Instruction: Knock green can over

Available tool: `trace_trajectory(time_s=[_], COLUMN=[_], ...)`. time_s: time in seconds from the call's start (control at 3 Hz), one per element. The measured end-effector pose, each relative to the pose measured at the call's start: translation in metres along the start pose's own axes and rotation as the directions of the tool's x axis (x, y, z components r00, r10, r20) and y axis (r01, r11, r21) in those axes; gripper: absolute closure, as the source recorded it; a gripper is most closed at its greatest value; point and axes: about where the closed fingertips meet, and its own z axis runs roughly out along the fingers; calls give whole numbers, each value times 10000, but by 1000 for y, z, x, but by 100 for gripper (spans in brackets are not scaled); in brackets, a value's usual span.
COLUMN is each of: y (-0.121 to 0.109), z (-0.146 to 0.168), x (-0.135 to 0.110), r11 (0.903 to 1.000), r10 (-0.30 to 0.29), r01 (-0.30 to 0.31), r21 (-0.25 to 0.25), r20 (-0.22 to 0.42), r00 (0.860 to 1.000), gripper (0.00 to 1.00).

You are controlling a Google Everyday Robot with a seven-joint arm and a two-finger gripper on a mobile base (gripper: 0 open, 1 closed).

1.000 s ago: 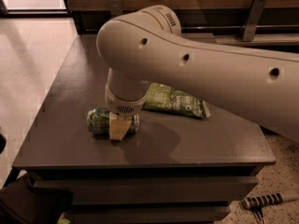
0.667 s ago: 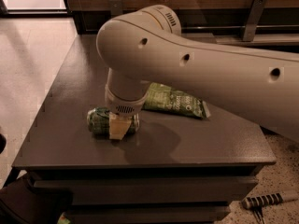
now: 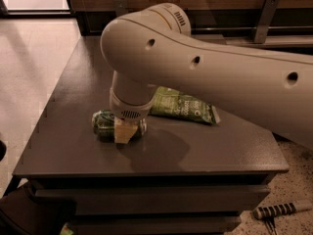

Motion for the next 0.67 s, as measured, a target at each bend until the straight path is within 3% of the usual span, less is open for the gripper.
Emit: trace_trajectory(time_s=[0.33, 0.67], y=[0, 0], z=[-1, -1], x=[0, 0], r11=[10000, 10000], r10=[-9, -9], r01=[9, 9], r21=[19, 20], r20=[-2, -2], r00=[10000, 10000], gripper=[0, 0])
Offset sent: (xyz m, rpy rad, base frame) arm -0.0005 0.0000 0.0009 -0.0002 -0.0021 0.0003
